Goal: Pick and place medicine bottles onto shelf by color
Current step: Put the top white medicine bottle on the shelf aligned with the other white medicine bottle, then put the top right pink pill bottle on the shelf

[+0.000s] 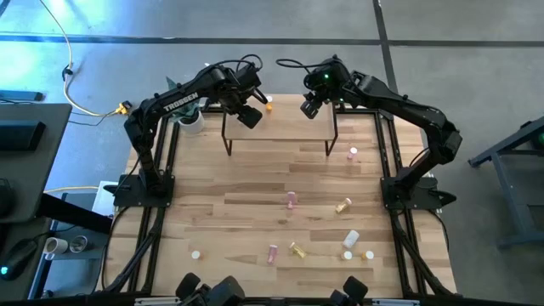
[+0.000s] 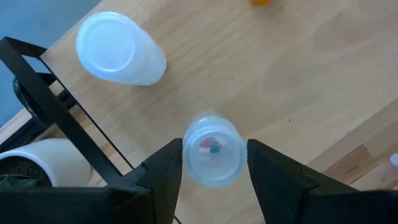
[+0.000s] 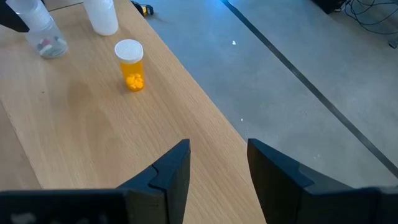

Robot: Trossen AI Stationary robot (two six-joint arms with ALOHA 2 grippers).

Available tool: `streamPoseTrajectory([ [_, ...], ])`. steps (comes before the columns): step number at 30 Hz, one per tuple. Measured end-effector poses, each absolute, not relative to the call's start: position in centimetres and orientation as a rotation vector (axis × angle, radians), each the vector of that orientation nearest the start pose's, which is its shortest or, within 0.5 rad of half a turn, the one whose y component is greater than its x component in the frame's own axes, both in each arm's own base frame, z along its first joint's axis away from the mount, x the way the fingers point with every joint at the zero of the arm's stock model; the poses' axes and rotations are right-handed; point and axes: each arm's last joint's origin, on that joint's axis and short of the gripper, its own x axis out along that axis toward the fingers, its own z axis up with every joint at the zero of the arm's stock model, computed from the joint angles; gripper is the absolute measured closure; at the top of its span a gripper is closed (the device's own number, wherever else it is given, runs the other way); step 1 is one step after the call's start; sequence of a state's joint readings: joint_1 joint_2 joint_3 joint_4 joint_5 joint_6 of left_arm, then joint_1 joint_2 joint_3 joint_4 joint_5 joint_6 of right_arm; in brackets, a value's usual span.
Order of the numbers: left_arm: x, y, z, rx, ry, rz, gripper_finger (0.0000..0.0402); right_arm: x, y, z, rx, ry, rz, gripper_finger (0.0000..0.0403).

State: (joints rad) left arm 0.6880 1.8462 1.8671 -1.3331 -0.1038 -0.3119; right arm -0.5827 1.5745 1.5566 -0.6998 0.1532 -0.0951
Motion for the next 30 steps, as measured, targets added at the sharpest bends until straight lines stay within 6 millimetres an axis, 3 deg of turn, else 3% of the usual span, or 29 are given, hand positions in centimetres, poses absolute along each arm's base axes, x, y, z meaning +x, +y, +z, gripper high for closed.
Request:
streamPoseTrajectory([
  [15,27.5,23.1,33.0,-0.585,1.203,0.885,0.0233,28.1,-19.1,36.0,0.070,0.749,-0.668,0.0252],
  [30,25.8,22.5,35.3,-0.514,1.162,0.844,0.0233,28.1,-19.0,36.0,0.104,0.737,-0.682,0.0252],
])
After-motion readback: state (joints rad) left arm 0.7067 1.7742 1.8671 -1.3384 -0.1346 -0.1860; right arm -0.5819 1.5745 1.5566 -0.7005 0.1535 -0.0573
